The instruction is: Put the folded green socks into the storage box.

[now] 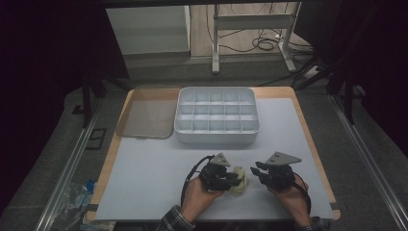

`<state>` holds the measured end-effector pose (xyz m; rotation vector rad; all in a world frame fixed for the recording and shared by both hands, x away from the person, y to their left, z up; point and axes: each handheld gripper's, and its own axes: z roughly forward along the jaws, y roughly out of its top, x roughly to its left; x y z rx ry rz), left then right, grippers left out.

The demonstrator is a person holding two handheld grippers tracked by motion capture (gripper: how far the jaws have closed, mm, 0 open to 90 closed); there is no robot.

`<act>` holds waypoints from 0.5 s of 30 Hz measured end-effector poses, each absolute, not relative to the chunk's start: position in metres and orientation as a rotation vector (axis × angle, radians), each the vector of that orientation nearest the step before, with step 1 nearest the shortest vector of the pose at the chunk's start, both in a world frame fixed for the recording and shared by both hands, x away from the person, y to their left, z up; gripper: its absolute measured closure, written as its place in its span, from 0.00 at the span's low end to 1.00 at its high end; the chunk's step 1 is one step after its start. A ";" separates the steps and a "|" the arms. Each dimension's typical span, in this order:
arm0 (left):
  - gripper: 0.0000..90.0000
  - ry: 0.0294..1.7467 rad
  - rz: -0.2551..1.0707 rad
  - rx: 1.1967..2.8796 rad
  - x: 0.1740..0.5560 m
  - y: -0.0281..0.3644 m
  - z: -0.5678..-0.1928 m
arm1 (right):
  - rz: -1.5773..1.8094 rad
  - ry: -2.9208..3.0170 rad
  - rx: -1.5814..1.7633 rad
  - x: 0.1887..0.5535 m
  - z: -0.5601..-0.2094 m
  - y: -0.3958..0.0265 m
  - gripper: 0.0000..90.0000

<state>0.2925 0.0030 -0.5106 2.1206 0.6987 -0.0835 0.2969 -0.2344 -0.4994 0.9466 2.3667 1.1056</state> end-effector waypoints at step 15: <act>0.77 0.676 -0.099 2.148 0.287 -0.008 -0.521 | 1.206 2.369 0.931 0.288 -0.492 -0.229 0.61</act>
